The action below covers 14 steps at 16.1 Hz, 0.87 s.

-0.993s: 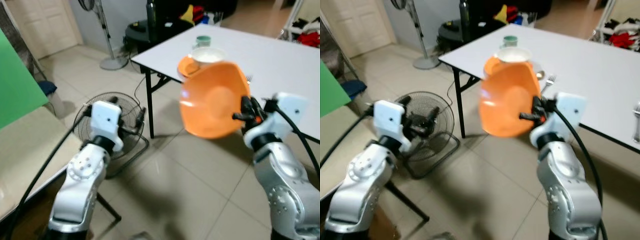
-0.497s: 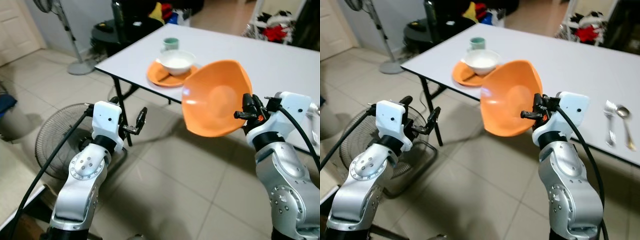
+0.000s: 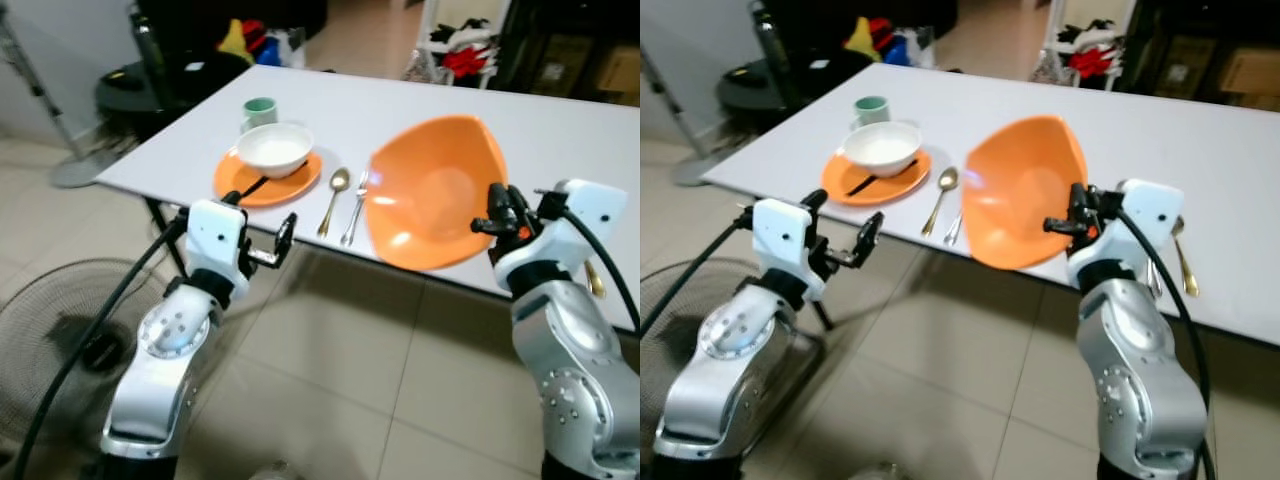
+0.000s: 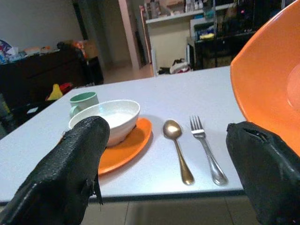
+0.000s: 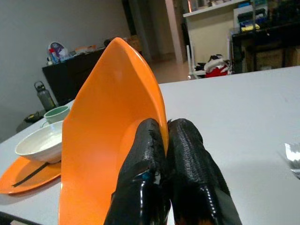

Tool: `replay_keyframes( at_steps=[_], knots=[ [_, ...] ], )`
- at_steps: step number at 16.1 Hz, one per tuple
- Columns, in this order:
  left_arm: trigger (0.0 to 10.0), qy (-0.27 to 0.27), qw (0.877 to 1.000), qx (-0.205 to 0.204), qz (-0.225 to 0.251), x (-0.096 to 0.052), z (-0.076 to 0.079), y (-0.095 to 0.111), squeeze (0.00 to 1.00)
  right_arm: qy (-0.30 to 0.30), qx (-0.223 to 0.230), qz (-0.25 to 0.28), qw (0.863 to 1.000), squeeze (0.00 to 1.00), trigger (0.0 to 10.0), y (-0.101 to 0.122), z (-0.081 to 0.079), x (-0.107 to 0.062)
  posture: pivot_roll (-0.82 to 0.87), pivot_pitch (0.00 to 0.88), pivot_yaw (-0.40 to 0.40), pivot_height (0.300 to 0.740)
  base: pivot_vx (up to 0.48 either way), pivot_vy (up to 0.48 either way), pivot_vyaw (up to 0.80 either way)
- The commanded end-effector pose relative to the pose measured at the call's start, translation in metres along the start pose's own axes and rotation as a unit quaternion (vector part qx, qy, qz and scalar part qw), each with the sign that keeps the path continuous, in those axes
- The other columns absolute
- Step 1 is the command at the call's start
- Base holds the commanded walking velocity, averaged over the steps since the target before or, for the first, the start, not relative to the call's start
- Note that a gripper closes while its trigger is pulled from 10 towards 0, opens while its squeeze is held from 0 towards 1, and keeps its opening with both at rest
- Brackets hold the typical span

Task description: Setting the table

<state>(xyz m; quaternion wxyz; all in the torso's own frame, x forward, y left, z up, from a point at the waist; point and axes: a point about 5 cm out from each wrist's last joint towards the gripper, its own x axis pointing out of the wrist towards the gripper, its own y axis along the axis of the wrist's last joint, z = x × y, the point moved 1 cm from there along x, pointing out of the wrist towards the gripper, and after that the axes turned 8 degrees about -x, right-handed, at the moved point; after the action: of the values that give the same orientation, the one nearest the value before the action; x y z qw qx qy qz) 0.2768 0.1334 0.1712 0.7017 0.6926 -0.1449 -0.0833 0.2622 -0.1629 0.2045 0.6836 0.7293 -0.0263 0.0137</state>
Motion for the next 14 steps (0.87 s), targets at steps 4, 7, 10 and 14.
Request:
replay_keyframes(
  at_steps=[4, 7, 10, 14],
  knots=[
    [10.0, 0.004, 1.000, 0.004, -0.009, -0.0027, -0.0057, -0.0030, 0.00, 0.023, 0.013, 0.029, 0.999, 0.00, 10.0, 0.0108, -0.0105, -0.0015, 0.03, 0.000, 0.063, 0.740, 0.342, 0.000, 0.00],
    [10.0, -0.001, 1.000, 0.005, -0.009, -0.0023, -0.0050, -0.0027, 0.00, 0.022, 0.014, 0.030, 0.999, 0.00, 10.0, 0.0115, -0.0104, -0.0015, 0.03, 0.000, 0.064, 0.740, 0.337, 0.000, 0.00],
    [10.0, -0.002, 1.000, 0.005, -0.009, -0.0020, -0.0048, -0.0025, 0.00, 0.022, 0.016, 0.030, 0.999, 0.00, 10.0, 0.0115, -0.0106, -0.0013, 0.03, 0.000, 0.063, 0.740, 0.333, 0.000, 0.00],
    [10.0, -0.004, 1.000, 0.005, -0.010, -0.0017, -0.0041, -0.0024, 0.00, 0.024, 0.021, 0.022, 0.999, 0.00, 10.0, 0.0100, -0.0114, -0.0001, 0.03, 0.000, 0.065, 0.740, 0.329, 0.000, -0.72]
  ],
)
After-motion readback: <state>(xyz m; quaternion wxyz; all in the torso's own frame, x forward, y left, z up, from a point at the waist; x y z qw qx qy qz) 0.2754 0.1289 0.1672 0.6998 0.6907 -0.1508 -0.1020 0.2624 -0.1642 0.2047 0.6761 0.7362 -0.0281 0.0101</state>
